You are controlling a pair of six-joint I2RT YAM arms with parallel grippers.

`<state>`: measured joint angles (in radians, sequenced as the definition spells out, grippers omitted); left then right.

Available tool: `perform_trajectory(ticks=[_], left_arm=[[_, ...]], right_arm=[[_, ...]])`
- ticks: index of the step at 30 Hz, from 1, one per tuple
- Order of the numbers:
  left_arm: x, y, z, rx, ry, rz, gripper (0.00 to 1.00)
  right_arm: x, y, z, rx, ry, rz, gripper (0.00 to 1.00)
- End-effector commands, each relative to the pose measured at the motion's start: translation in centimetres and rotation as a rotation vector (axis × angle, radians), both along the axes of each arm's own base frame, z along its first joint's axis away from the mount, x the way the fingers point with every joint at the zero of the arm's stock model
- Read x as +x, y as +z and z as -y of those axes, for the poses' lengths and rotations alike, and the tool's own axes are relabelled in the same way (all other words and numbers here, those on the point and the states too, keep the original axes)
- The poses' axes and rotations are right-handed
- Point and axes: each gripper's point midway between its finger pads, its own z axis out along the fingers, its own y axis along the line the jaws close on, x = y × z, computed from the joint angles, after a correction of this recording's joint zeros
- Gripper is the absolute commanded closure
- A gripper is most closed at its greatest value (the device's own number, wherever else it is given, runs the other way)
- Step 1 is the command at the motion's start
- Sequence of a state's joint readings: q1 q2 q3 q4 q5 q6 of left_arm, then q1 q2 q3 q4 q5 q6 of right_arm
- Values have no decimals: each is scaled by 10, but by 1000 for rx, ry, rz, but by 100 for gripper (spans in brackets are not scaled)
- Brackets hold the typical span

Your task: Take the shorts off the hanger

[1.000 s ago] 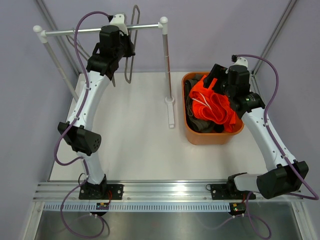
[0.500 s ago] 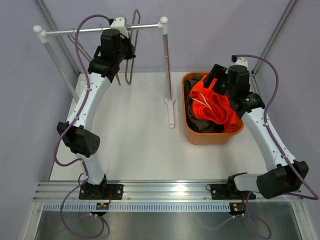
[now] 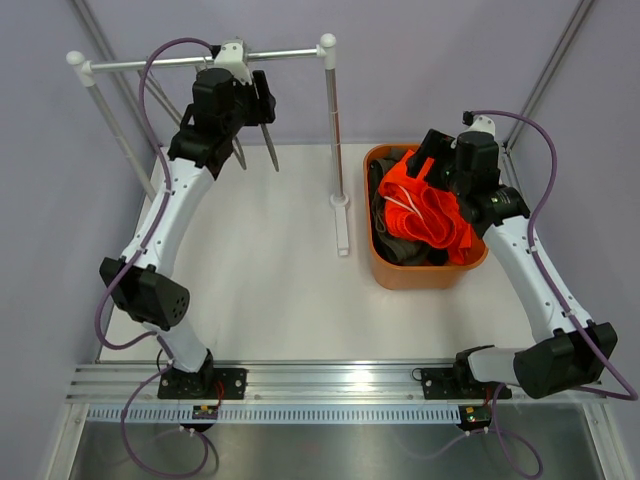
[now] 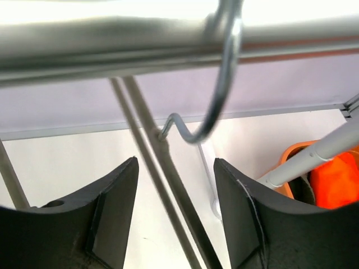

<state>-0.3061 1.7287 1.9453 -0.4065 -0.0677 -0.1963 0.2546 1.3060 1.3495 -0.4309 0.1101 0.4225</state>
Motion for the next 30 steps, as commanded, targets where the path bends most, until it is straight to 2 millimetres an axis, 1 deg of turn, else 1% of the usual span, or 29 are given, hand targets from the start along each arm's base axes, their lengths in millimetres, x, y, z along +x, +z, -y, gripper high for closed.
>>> perform_trajectory(ticks=[1,3,5,7,9,10,12,16,17,18,19,20,21,23,24,25,27,28,29,30], left_arm=[[-23,65,-5,-38,-26,192,39],[-30,73,-6,-37,-34,210,39],[-34,73,-7,-31,-39,204,38],[-41,78,-9,-31,-42,208,37],[-45,74,-10,-23,-46,198,37],[-50,77,-11,-23,-48,201,36],[-53,71,-11,-12,-53,191,36],[-64,72,-13,-26,-60,197,35],[-71,81,-15,-38,-59,222,35],[-73,78,-15,-42,-60,220,35],[-76,81,-16,-51,-59,228,35],[-81,87,-17,-63,-59,249,35],[-90,95,-15,-74,-84,268,35],[-101,104,-13,-93,-107,287,35],[-112,113,-11,-106,-131,306,34],[-118,116,-6,-121,-151,308,32],[-133,116,2,-132,-195,293,30],[-145,115,7,-140,-219,288,4],[-152,110,8,-140,-230,271,1],[-157,106,7,-144,-229,265,1]], right_arm=[[-5,23,-3,18,22,73,10],[-5,22,-3,17,20,70,10],[-6,21,-2,14,19,69,10],[-7,22,-2,13,17,69,10],[-8,20,0,9,12,64,10],[-8,20,0,9,12,64,10],[-10,21,1,6,8,65,10],[-15,23,3,2,5,68,10],[-17,24,4,2,2,70,10],[-18,27,5,-2,4,77,10],[-20,28,6,-2,4,80,10],[-24,33,7,-2,5,90,10],[-26,34,8,-10,5,92,9],[-33,41,11,-12,3,110,8],[-36,44,11,-16,8,115,7],[-38,44,11,-15,13,117,6],[-47,52,12,-8,20,137,3],[-51,51,12,-5,24,140,1],[-59,60,13,5,31,172,1],[-63,63,14,7,32,184,1]])
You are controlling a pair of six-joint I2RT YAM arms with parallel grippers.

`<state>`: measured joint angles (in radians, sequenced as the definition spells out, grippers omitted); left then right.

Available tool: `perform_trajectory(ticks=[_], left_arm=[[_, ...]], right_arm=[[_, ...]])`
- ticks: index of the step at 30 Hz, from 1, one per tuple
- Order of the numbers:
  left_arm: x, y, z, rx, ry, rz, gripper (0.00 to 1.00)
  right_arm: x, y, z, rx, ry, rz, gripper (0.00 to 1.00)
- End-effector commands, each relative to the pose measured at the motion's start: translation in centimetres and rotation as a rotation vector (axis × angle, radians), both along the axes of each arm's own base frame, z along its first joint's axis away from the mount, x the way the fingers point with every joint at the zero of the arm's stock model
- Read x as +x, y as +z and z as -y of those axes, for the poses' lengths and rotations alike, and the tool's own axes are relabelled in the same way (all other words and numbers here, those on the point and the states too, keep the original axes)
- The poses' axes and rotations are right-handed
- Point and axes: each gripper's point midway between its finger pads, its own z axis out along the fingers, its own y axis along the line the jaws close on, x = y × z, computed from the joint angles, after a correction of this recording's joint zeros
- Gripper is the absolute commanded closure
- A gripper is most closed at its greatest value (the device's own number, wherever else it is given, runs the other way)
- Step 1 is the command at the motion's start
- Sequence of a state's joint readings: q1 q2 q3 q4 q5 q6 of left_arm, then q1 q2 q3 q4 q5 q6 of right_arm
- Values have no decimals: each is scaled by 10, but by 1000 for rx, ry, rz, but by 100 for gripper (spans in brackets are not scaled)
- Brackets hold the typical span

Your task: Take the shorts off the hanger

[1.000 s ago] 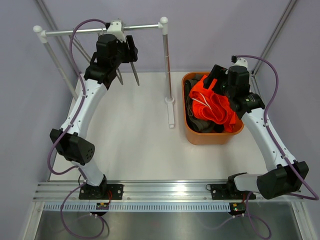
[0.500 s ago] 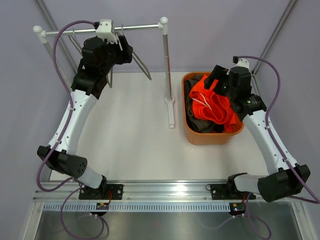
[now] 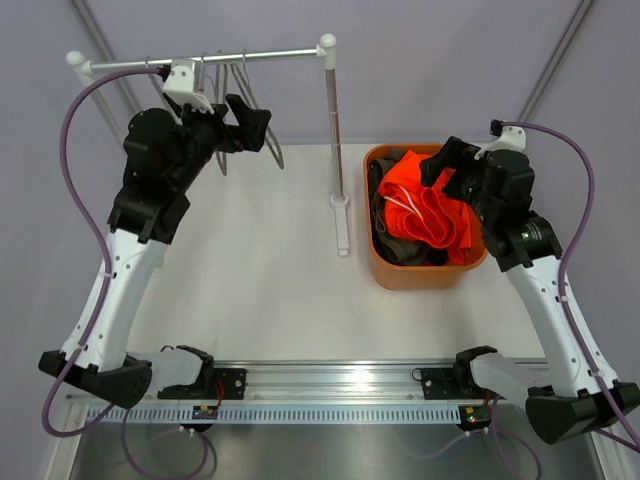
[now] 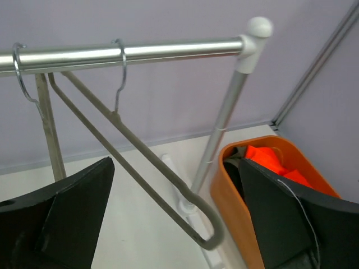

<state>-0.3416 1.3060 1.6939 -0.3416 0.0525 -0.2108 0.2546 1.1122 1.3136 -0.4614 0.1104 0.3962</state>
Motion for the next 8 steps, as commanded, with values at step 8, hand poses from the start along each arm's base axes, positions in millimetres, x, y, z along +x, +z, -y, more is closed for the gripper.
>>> perform_trajectory(ticks=[8], left_arm=[[-82,-21,3,-75,-132,1,1]], right_arm=[[-50,38,13,28,-1,114,1]])
